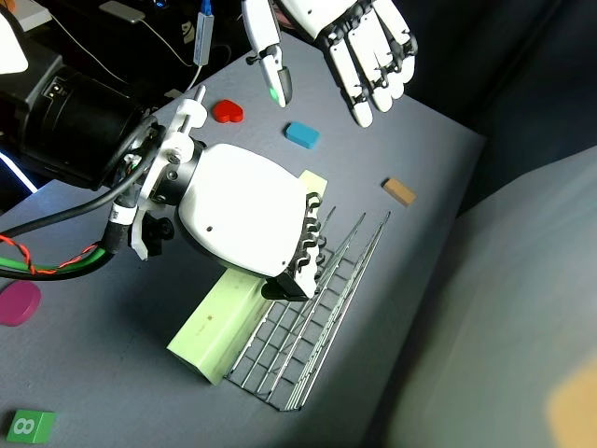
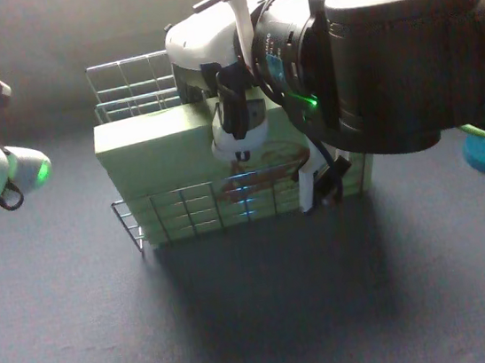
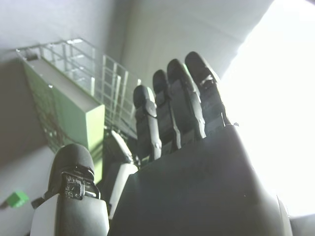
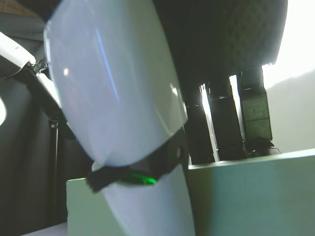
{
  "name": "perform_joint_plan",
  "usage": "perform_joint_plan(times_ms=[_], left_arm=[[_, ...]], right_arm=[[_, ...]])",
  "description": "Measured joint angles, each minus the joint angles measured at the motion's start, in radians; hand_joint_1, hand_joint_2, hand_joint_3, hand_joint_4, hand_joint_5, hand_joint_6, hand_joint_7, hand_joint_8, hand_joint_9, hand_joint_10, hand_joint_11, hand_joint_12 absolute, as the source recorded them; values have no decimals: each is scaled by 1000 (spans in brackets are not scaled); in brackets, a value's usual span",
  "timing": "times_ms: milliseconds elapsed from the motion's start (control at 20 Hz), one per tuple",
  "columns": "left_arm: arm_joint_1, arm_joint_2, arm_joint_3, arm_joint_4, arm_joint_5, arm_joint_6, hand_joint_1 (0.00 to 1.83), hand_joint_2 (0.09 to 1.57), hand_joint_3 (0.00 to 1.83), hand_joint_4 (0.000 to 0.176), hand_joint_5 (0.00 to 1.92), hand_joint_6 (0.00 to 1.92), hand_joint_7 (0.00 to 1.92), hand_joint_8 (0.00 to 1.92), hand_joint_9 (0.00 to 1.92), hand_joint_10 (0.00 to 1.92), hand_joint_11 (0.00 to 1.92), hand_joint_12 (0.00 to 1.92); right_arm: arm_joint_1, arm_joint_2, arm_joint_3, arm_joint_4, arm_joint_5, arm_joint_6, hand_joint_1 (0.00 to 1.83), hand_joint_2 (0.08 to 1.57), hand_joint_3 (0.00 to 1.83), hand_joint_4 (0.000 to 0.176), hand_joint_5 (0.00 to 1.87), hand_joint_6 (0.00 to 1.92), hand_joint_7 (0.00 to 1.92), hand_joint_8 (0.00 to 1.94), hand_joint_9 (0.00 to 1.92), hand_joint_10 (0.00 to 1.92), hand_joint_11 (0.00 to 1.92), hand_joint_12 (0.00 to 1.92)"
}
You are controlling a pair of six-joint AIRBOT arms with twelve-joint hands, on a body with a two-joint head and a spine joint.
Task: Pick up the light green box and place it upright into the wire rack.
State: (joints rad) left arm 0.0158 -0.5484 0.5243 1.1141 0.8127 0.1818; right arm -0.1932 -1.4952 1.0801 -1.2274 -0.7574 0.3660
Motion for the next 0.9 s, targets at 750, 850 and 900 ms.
perform_joint_plan(times_ms=[750,850,900], left_arm=[[26,-66,-26,32,24,-86,136,1237,1,37,385,3,314,0,283,0,0,683],[27,-79,-26,31,29,-86,136,1237,1,37,386,3,314,0,282,0,0,684],[27,-85,-26,31,29,-86,136,1237,1,37,386,2,314,0,281,0,0,684]], right_arm=[[30,46,-68,3,13,-7,826,1005,0,0,405,0,515,0,431,75,60,1273],[67,79,-104,-43,27,10,812,995,0,0,397,0,503,0,416,58,29,1251],[87,97,-122,-80,27,13,810,993,0,0,407,5,502,0,415,55,28,1249]])
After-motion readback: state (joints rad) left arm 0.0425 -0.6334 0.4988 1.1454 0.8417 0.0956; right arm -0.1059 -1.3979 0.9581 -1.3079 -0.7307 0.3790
